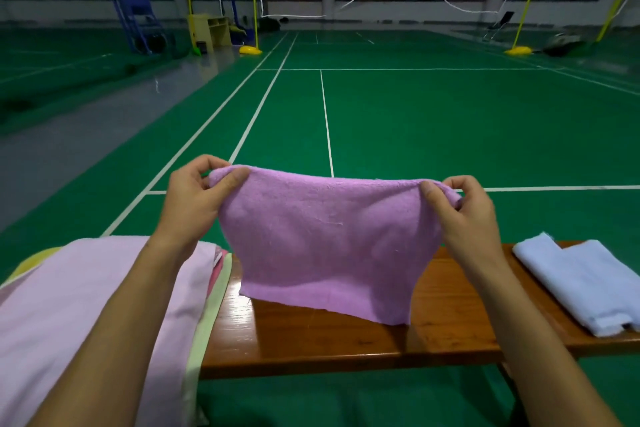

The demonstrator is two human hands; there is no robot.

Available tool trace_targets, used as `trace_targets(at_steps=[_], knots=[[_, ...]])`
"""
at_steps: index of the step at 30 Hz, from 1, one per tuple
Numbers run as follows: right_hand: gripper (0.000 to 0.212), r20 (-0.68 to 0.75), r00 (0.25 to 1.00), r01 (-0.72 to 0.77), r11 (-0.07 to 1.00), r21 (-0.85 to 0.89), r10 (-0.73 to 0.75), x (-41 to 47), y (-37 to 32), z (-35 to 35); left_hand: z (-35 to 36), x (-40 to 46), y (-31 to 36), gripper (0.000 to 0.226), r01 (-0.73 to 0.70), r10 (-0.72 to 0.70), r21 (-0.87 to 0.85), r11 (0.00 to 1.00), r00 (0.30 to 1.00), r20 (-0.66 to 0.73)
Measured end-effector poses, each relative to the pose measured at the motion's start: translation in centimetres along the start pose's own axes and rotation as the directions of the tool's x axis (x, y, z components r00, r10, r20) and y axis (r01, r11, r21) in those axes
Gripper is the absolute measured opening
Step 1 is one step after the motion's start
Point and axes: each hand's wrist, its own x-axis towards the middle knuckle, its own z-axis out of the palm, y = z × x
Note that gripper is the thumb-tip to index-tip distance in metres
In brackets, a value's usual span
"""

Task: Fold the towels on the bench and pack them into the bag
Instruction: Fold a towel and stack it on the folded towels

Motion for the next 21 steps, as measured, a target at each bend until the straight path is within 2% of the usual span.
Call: trace_targets(at_steps=[3,5,8,11,13,16,19,21], knots=[[0.032,-0.036,0.999,-0.025,0.995,0.094,0.028,-0.4,-0.9,-1.4,-0.6,-0.8,1.0,0.028,-0.056,0.056,0.013,0.998,0.998,0.020],[0.031,-0.034,0.999,-0.036,0.991,0.126,0.041,-0.7,-1.6,-2.2,-0.7,-1.5,1.7,0.029,-0.059,0.060,-0.041,0.997,0.998,0.035],[0.027,0.021,0.996,-0.094,0.977,0.190,0.091,-1.4,-2.9,-2.8,-0.8,-2.3,2.8,0.031,0.066,-0.051,-0.182,0.981,0.995,0.086],[0.027,0.091,0.989,-0.139,0.960,0.241,0.121,-1.9,-3.6,-3.2,-1.2,-2.6,2.9,0.025,0.148,-0.121,-0.230,0.962,0.984,0.129],[0.026,0.112,0.985,-0.157,0.959,0.238,0.134,-1.7,-3.0,-2.9,-1.3,-2.5,2.1,0.025,0.157,-0.138,-0.187,0.970,0.984,0.110],[0.019,0.187,0.962,-0.240,0.941,0.238,0.198,-0.8,0.3,-1.5,-0.9,-1.8,-1.3,0.027,0.120,-0.120,-0.004,0.993,0.992,0.037],[0.025,0.371,0.864,-0.432,0.880,0.197,0.341,-0.2,4.7,0.7,0.0,-1.0,-5.9,0.023,0.148,-0.146,0.139,0.979,0.989,-0.024],[0.038,0.435,0.814,-0.469,0.878,0.098,0.386,0.0,7.3,2.3,0.6,-0.5,-8.6,0.021,0.176,-0.169,0.196,0.965,0.984,-0.054]])
